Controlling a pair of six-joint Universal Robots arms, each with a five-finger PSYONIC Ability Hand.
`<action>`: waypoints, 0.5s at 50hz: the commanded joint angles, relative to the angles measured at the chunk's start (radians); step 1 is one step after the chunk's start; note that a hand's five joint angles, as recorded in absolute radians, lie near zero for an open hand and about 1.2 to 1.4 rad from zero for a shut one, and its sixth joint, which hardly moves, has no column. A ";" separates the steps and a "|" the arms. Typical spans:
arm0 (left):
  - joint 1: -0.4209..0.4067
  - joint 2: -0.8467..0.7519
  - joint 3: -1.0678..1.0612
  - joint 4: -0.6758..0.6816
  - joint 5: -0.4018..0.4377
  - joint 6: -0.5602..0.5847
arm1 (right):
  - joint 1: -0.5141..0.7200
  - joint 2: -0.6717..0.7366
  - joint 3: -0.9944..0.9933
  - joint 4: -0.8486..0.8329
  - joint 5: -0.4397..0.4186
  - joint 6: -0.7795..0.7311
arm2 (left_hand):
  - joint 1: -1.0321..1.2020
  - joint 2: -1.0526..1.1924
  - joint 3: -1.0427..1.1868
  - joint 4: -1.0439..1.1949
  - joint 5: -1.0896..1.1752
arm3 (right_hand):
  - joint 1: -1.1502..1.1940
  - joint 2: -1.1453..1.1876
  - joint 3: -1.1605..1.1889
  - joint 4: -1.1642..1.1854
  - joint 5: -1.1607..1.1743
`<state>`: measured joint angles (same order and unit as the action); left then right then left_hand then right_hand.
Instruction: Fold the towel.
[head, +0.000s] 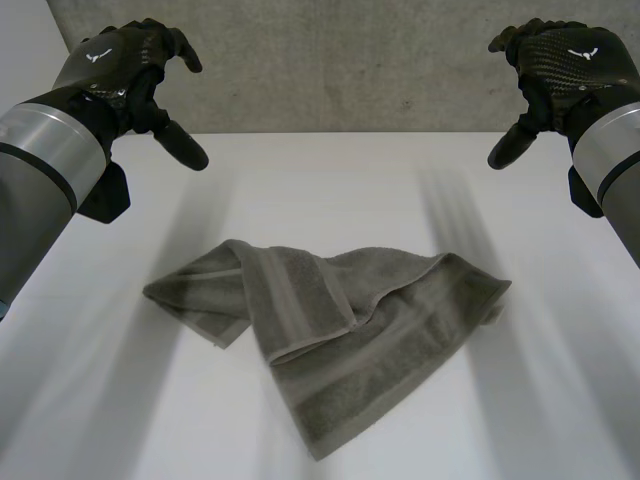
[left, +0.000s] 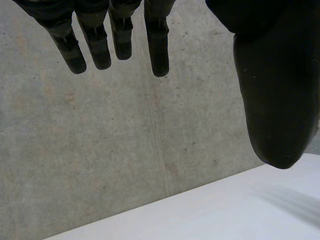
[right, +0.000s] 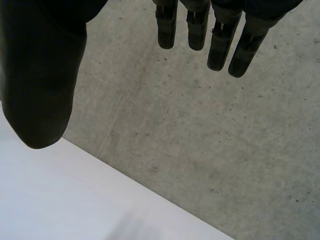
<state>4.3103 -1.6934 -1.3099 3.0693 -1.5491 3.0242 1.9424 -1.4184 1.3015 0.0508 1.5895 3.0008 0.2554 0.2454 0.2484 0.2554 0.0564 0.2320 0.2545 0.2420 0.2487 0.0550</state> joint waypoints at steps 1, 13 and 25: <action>0.003 0.001 0.000 0.002 0.000 0.001 | 0.000 -0.001 0.001 -0.002 -0.002 0.001 | -0.068 -0.058 -0.061 -0.068 -0.044 | -0.057 -0.080 -0.067 -0.074 -0.055; 0.006 -0.015 -0.002 0.000 0.009 0.010 | 0.010 0.016 -0.007 0.043 -0.020 -0.068 | -0.062 -0.052 -0.056 -0.062 -0.038 | -0.057 -0.080 -0.067 -0.074 -0.055; 0.014 -0.111 -0.066 -0.095 0.135 0.073 | 0.108 0.099 0.114 0.345 -0.331 -0.498 | -0.059 -0.049 -0.053 -0.059 -0.035 | -0.057 -0.080 -0.067 -0.074 -0.055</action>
<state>4.3157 -1.7481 -1.3374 3.0274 -1.4936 3.0538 2.0108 -1.3441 1.3037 0.2733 1.4044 2.7204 0.2554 0.2452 0.2484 0.2554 0.0564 0.2319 0.2545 0.2420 0.2487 0.0549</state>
